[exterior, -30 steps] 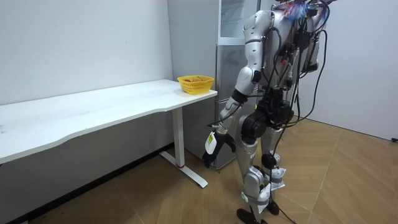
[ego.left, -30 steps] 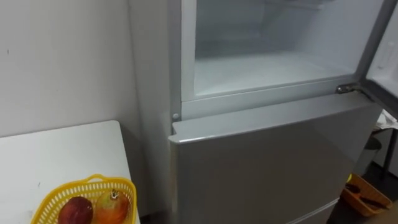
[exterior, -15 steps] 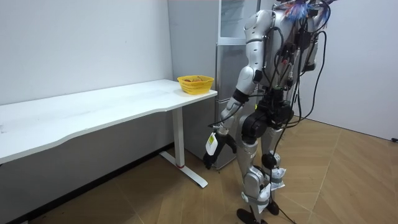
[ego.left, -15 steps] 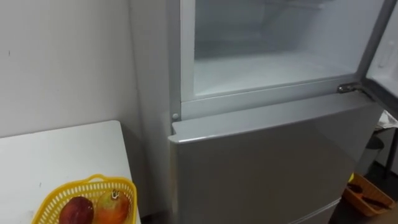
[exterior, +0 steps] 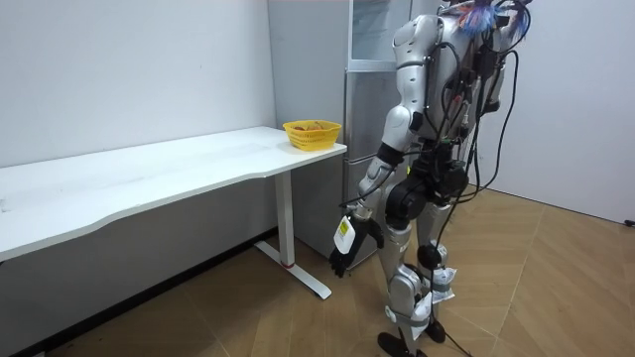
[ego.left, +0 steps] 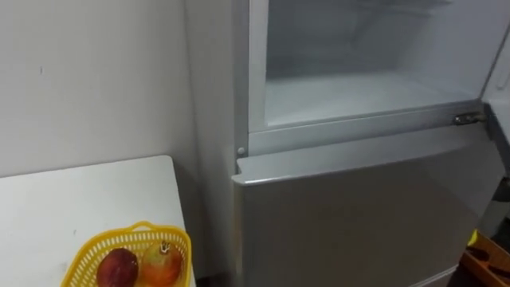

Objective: Retrieve from the upper fridge

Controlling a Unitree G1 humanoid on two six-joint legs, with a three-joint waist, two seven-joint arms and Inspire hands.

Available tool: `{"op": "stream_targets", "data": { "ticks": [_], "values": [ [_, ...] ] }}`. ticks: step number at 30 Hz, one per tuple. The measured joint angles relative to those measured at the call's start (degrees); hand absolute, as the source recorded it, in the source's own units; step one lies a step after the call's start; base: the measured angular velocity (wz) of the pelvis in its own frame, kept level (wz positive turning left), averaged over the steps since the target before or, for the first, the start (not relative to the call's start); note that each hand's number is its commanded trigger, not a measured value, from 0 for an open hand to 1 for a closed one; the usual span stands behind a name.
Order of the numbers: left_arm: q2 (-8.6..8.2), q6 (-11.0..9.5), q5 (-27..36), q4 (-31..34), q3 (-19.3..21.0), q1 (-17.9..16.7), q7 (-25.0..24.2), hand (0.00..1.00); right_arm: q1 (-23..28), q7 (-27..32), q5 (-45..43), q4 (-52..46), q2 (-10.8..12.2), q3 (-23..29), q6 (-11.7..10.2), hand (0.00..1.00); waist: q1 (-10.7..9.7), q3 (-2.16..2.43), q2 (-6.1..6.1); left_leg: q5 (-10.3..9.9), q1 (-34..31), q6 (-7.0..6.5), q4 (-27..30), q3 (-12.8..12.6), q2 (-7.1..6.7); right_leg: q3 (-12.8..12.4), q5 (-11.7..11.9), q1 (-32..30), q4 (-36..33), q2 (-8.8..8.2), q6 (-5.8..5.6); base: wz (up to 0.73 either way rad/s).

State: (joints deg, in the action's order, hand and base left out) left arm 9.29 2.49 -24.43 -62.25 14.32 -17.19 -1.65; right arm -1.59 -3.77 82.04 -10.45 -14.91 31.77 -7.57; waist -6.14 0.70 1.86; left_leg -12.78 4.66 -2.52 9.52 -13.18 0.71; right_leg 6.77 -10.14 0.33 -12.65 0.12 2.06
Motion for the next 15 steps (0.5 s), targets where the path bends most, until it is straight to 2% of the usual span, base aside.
{"op": "stream_targets", "data": {
  "ticks": [5, 10, 15],
  "values": [
    [-0.02, 0.1, 0.04, 0.0, -0.03, -0.12, 0.44, 0.0, 0.01, -1.02, -1.63, 0.0, -0.06, -2.28, -0.06, 0.0, 1.7, -0.02, 0.03, 0.0, 0.02, 0.0, 0.2, 0.11, 0.0, 0.05, 0.0, 0.21, 0.11, -0.04, 0.01, 0.01],
    [-0.05, 0.12, 0.01, 0.01, -0.31, 0.45, 1.11, 0.0, 0.0, -1.41, -4.97, 0.01, -0.1, -4.26, -0.06, 0.0, 1.93, -0.04, 0.06, 0.0, -0.04, 0.01, 0.22, 1.26, -0.01, 1.37, 0.13, 0.75, 0.96, -0.2, 0.06, 0.11],
    [0.0, 0.03, 0.02, -2.59, -3.55, 1.44, 1.26, 0.0, 0.0, -2.41, -11.19, 0.03, -0.12, -8.11, -0.8, 0.0, 1.89, -0.09, 0.21, 0.07, -1.12, 0.07, 1.29, 2.28, -0.1, 2.53, 0.12, 0.91, 0.92, -0.38, 0.08, 0.09]
  ]
}}
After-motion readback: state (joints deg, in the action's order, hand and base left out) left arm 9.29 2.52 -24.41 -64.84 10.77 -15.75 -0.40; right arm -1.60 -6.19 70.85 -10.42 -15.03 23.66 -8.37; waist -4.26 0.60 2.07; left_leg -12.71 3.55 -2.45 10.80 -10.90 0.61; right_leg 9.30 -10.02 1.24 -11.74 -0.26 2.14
